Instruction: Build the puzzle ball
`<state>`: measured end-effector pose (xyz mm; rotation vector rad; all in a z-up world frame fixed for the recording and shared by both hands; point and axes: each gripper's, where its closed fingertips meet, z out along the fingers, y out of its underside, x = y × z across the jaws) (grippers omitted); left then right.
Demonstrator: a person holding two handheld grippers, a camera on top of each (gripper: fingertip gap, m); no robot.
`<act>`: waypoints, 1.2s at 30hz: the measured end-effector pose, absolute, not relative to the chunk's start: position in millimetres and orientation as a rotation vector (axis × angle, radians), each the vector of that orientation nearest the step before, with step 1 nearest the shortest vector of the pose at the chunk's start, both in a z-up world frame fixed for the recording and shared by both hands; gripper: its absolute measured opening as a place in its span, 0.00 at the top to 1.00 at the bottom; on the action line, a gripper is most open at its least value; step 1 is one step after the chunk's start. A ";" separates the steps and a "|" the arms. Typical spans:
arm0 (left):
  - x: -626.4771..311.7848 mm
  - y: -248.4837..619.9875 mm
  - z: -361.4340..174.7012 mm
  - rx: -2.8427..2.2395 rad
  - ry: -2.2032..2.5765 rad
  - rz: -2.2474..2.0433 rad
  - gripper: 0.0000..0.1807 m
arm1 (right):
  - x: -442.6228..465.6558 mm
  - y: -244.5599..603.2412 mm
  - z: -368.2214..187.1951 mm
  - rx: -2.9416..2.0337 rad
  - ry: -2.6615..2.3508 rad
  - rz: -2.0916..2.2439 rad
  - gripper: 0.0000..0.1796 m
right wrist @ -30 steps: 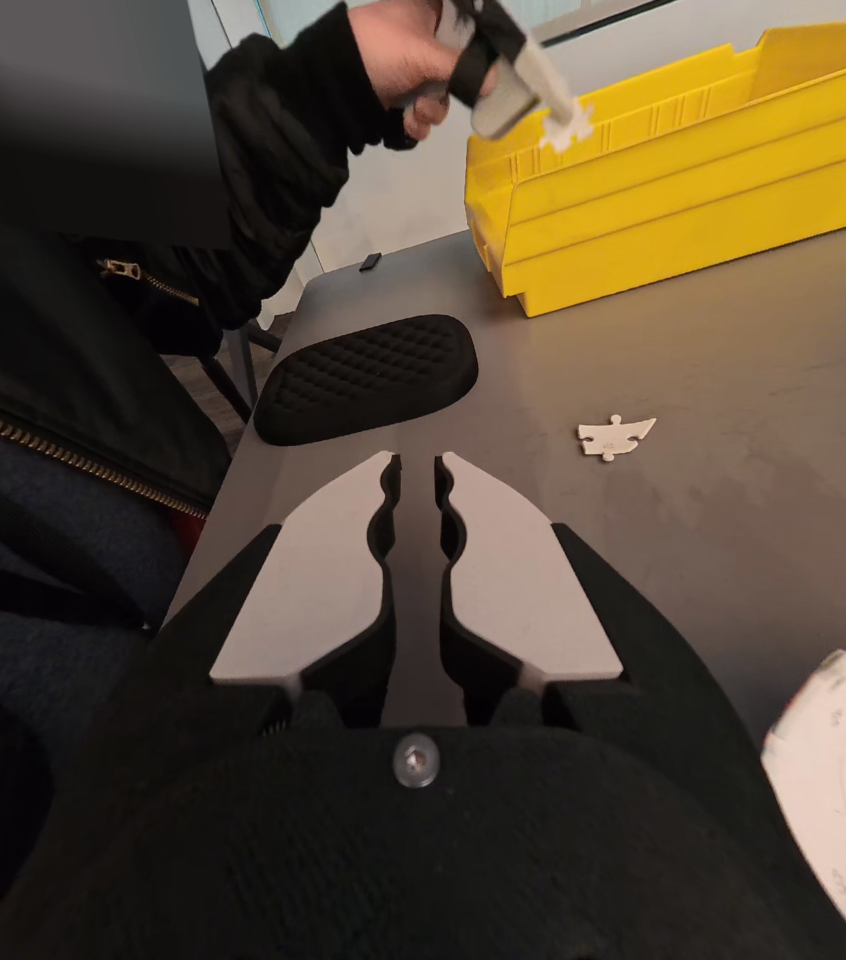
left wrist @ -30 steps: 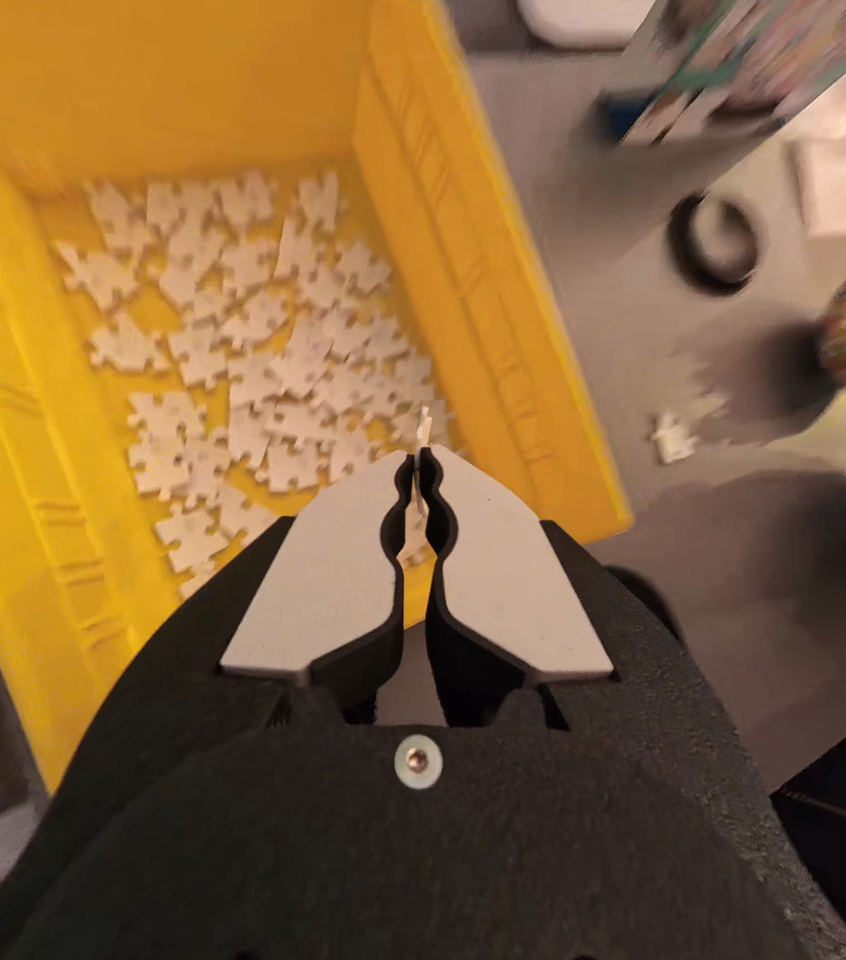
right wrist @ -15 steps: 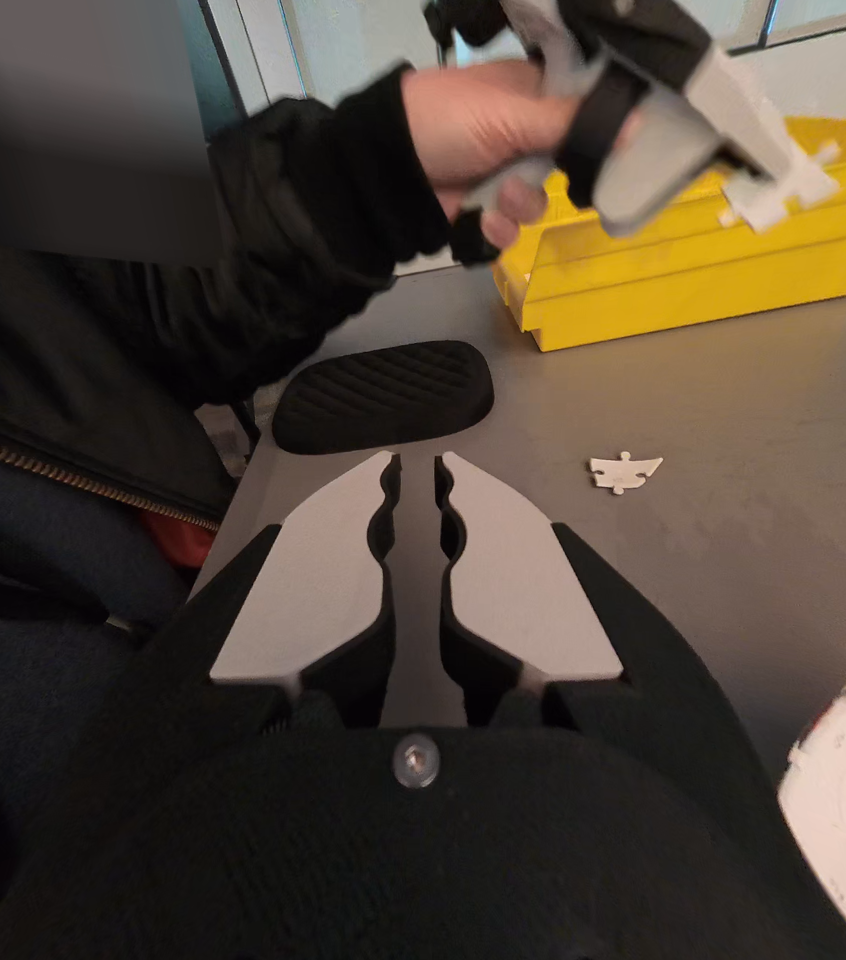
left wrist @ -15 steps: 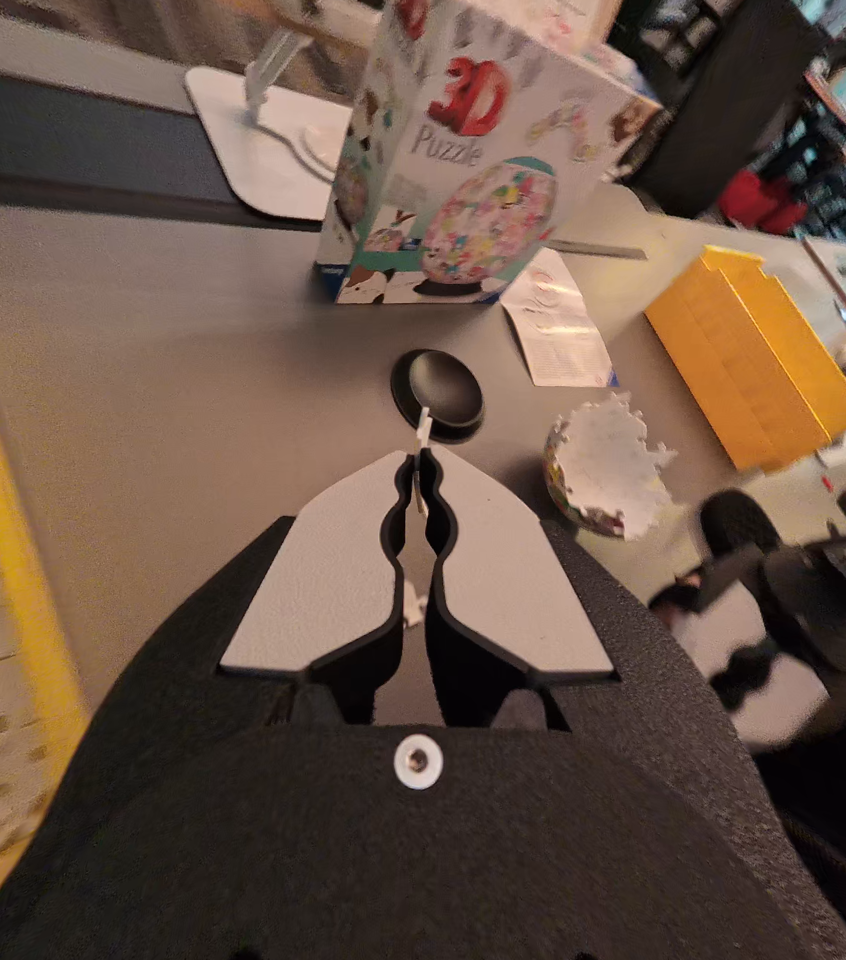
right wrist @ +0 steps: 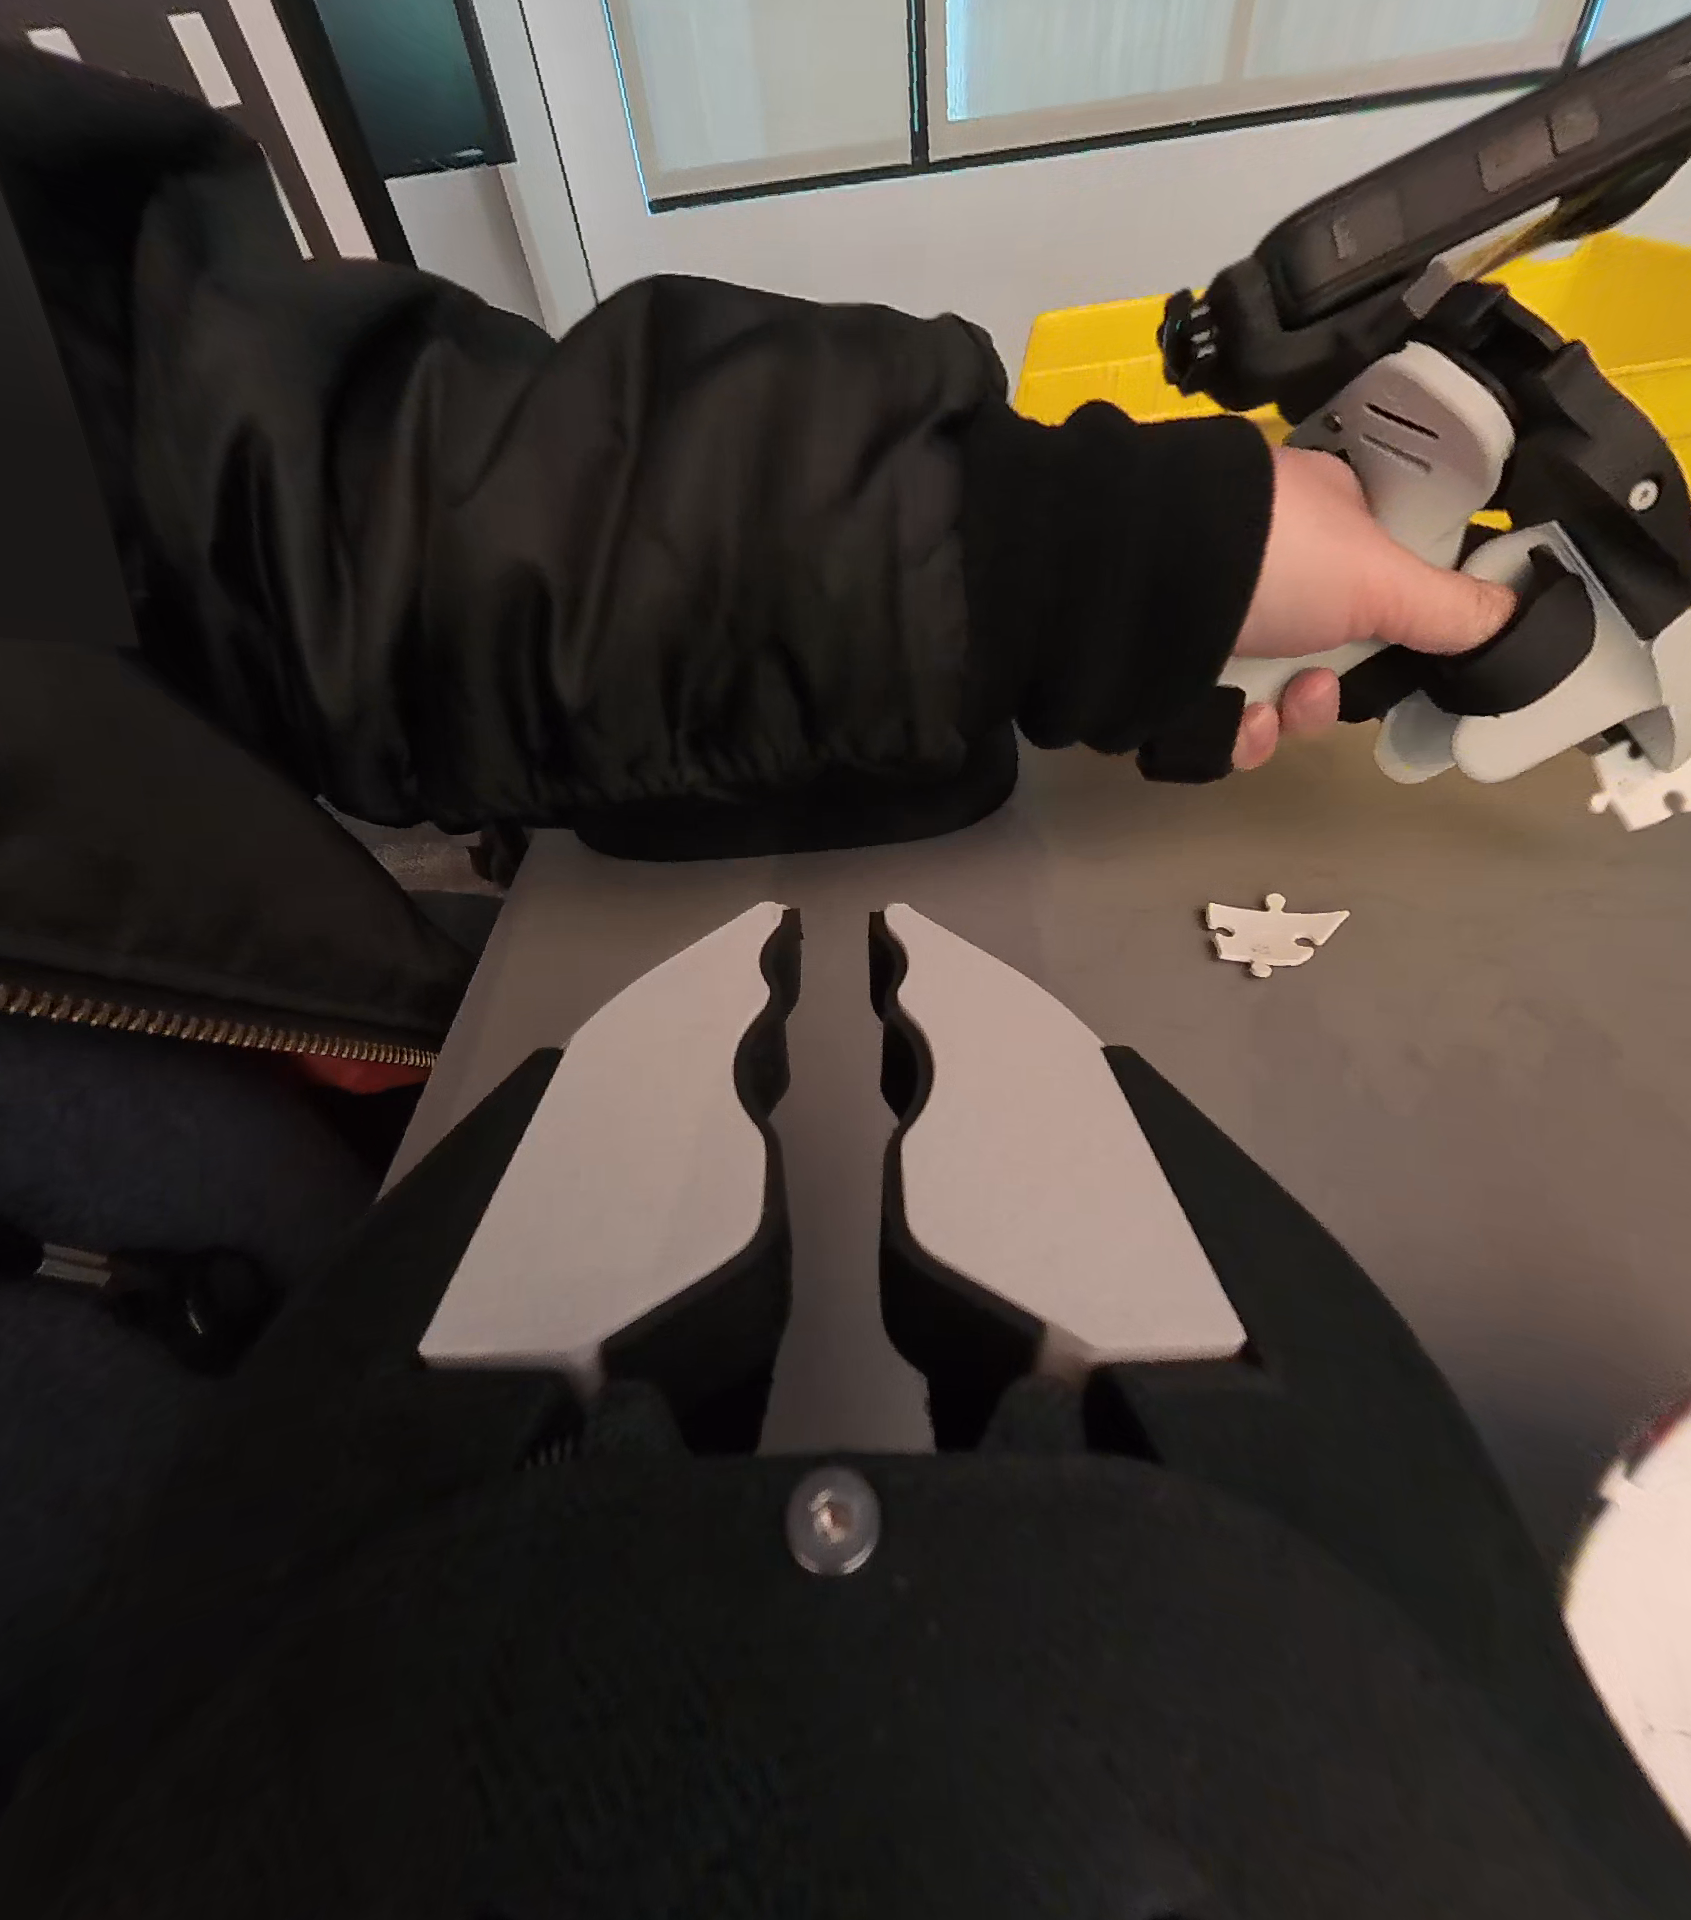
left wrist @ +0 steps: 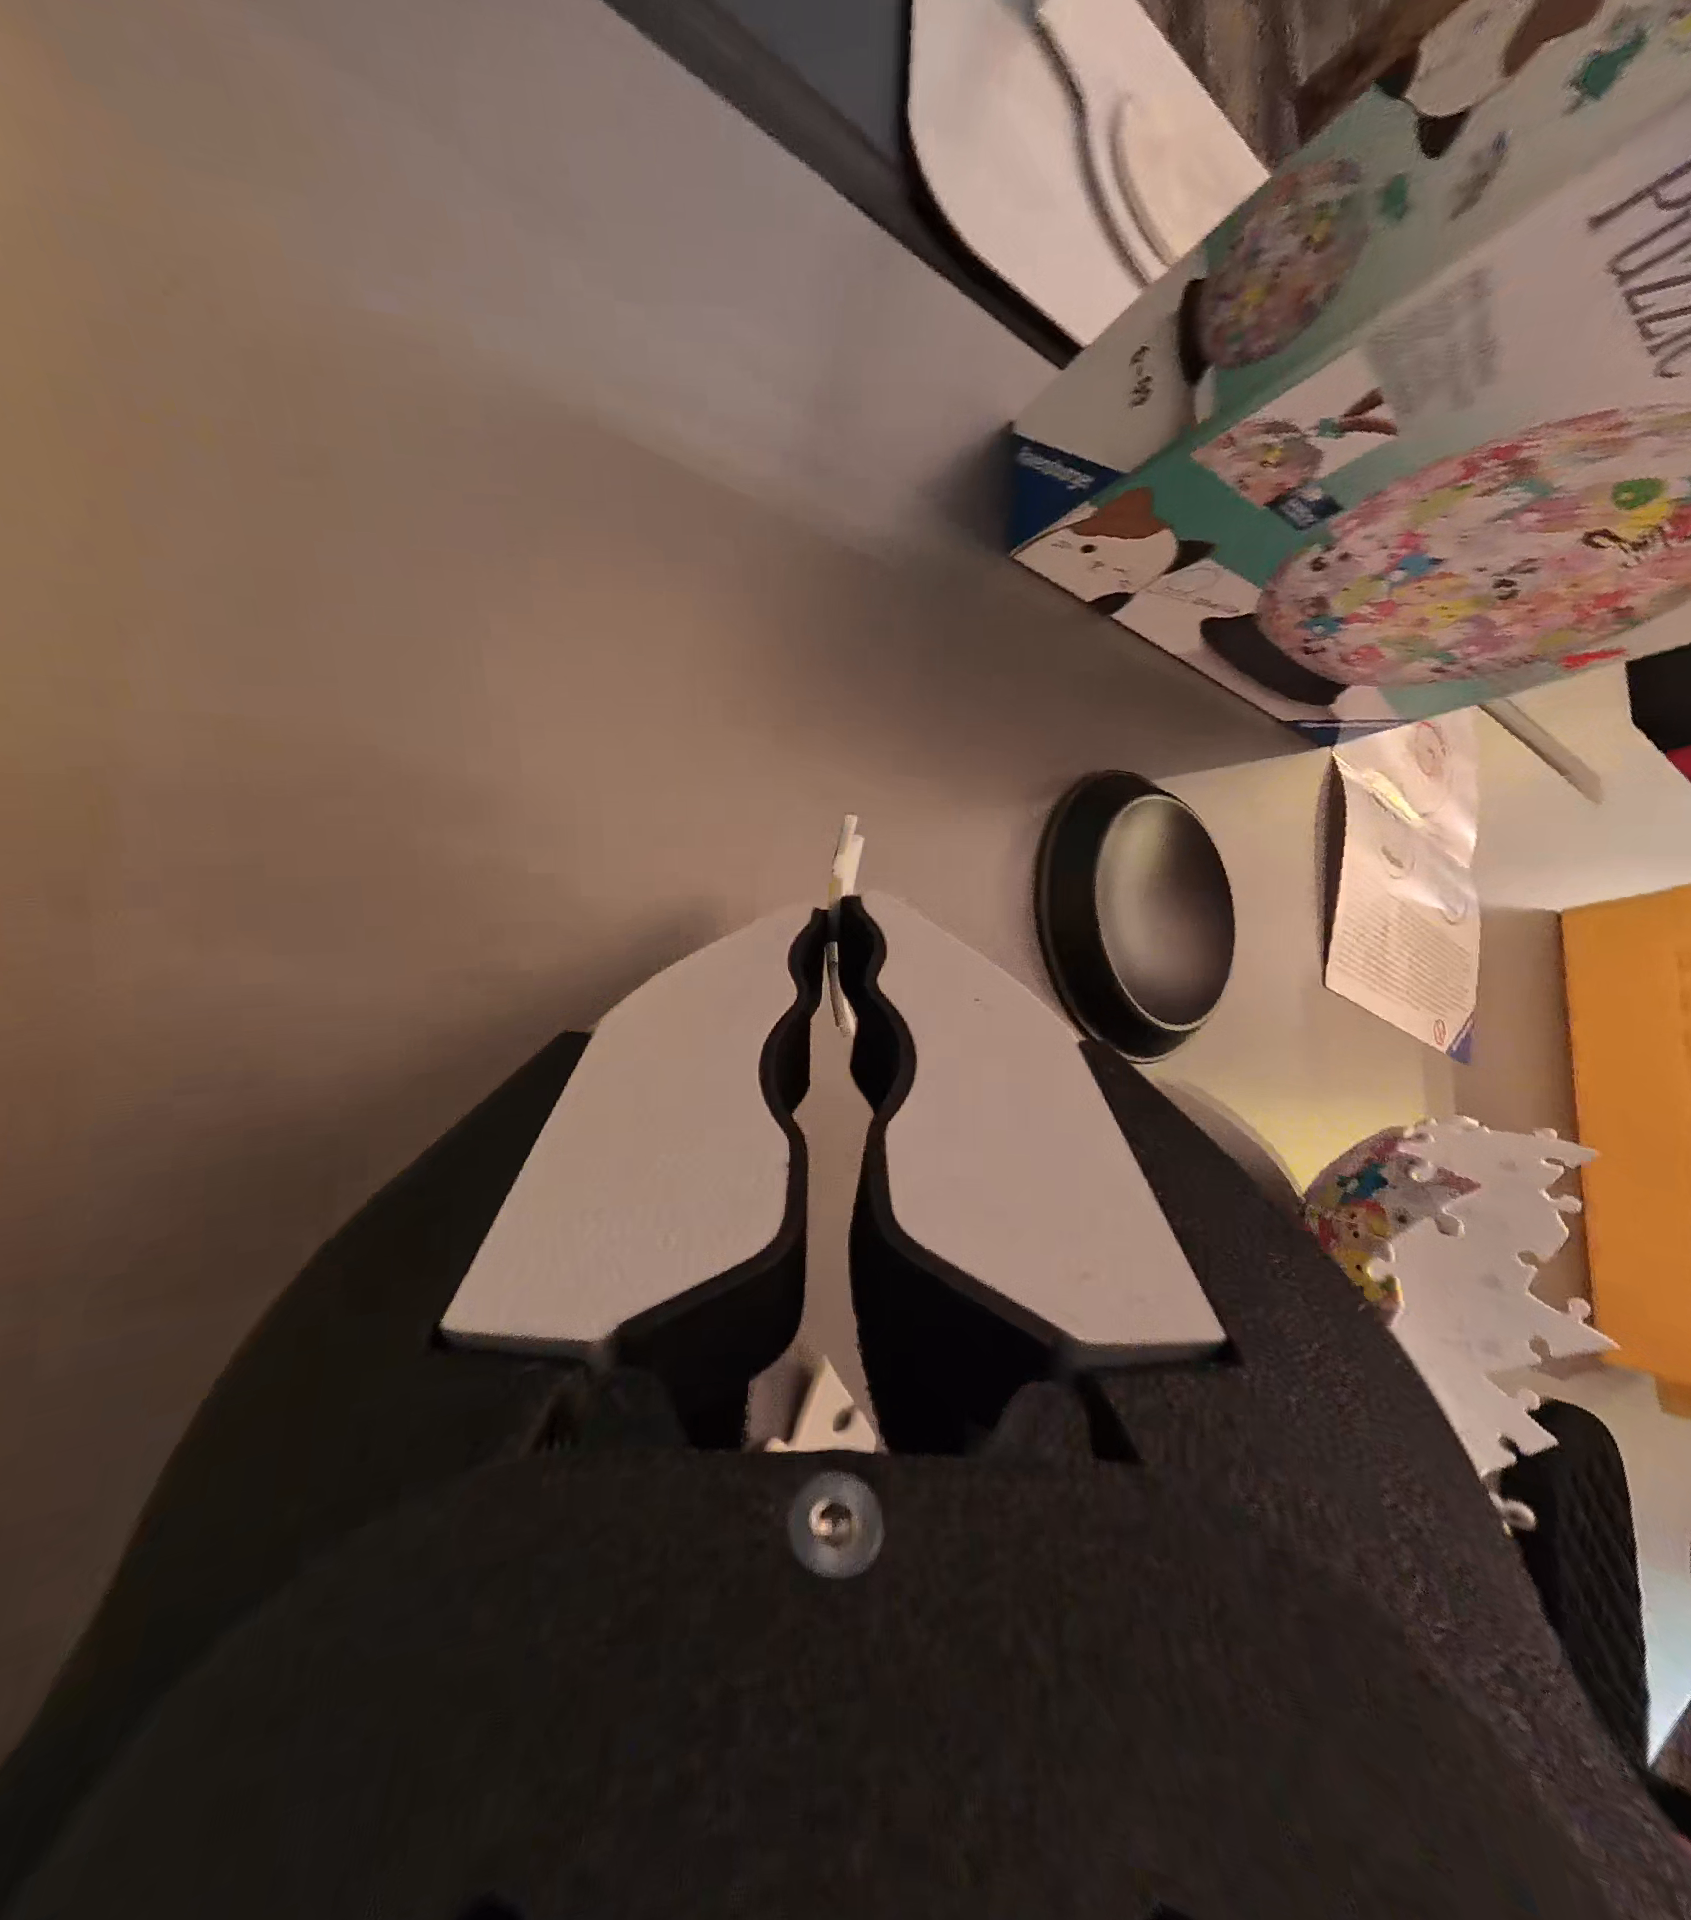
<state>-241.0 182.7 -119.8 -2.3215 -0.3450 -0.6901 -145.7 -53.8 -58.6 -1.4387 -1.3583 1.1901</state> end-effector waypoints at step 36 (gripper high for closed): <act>-435.3 172.2 11.9 -2.238 0.373 -0.139 0.89 | -144.7 -54.9 -59.9 -1.404 -1.394 1.116 0.92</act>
